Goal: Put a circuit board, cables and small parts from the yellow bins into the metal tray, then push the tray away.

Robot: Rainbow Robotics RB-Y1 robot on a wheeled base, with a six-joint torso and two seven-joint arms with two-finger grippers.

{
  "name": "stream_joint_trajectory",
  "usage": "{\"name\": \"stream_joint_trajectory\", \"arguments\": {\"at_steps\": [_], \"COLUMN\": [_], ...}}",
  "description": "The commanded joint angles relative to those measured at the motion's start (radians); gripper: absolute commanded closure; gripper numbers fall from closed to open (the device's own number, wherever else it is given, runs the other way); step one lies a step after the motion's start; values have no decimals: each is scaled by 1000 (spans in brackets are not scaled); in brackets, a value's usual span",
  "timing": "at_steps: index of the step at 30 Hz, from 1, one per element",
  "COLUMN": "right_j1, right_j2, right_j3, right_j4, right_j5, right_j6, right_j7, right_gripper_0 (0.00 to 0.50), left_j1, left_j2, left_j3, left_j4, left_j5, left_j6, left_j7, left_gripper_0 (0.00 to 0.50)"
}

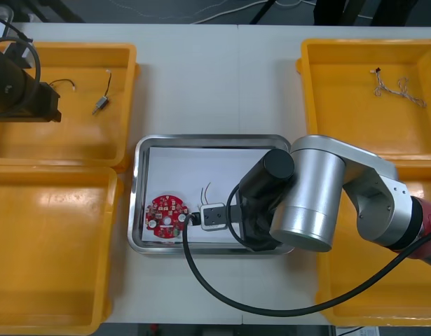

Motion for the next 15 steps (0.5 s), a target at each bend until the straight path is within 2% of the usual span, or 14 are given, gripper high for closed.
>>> {"name": "stream_joint_trajectory", "arguments": {"at_steps": [1,6,7,8,9,10,12,15], "right_j1": [-35,-35,-35,-35,-35,-35,-35,-35], "right_j2": [-25,-23,-23,-23,-25,-23,-25,-28], "right_j3": [30,30,30,29,29,29,30,27], "right_j4": [8,9,8,8,8,8,8,8], "right_j5": [5,2,1,1,1,1,-4,-12], "right_j6": [-29,-27,-27,-27,-29,-30,-36,-43], "right_j7": [-31,-30,-28,-25,-24,-22,-20,-20], "right_gripper_0": [500,500,477,382,227,102,0,0], "left_j1": [-97,-144,-146,-149,-152,-155,-160,-166], "left_j2": [14,-4,-6,-10,-10,-10,-10,-10], "left_j3": [27,29,29,29,27,27,29,29], "left_j4": [88,197,207,223,239,256,279,306], "left_j5": [-9,-23,-28,-31,-34,-29,-32,-31], "left_j6": [-53,-150,-161,-185,-210,-234,-267,-310], "left_j7": [-141,-219,-225,-242,-260,-279,-314,-363], "left_gripper_0": [0,0,0,0,0,0,0,0]}}
